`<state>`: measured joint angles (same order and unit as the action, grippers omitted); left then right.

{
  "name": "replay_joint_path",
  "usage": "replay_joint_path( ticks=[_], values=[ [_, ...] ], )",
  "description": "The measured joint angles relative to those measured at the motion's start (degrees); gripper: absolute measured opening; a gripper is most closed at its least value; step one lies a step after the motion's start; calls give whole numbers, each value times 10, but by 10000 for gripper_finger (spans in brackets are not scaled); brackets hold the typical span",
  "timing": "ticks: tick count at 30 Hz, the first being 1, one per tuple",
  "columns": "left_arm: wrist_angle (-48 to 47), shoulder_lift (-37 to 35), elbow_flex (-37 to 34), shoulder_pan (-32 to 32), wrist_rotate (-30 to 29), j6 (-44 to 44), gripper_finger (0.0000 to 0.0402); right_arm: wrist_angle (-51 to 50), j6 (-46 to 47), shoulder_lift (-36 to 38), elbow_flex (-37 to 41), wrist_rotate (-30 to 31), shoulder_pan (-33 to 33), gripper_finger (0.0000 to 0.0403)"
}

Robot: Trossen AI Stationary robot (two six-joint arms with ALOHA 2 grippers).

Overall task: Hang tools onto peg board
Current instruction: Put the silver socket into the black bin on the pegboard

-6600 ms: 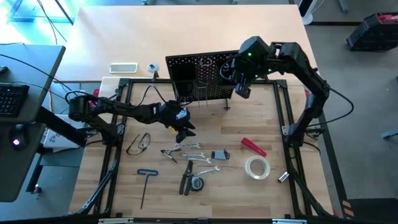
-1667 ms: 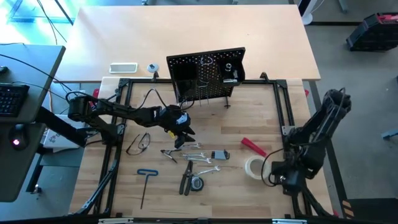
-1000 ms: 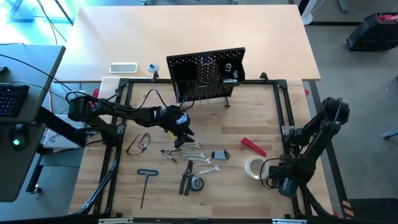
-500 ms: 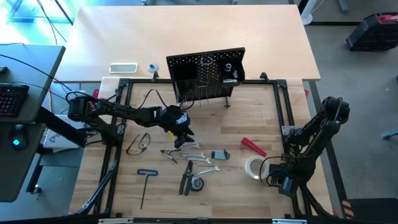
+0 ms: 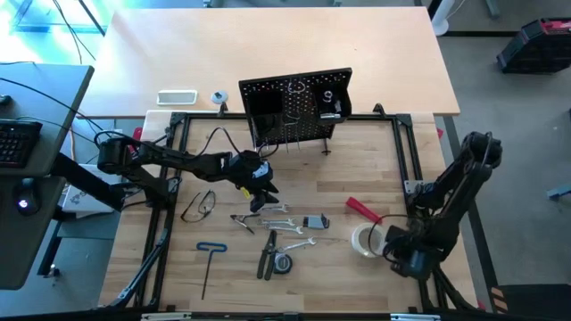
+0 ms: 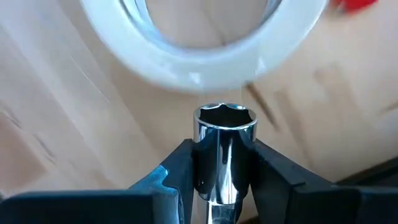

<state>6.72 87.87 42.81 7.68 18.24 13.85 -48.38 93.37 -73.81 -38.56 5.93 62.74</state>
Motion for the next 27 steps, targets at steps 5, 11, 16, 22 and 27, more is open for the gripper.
replay_joint_path(
  ticks=[5,11,16,22,27],
  values=[
    [0,0,0,2,2,0,193,-77,7,28,-54,51,-20,109],
    [2,0,0,6,5,-7,193,-187,-20,65,-134,135,-72,109],
    [5,0,0,6,5,-13,193,-237,-92,91,-192,189,-150,109],
    [8,0,0,10,5,-24,193,-247,-244,101,-280,252,-272,109],
    [12,0,0,16,2,-24,193,-210,-401,101,-358,287,-376,109]
  ],
)
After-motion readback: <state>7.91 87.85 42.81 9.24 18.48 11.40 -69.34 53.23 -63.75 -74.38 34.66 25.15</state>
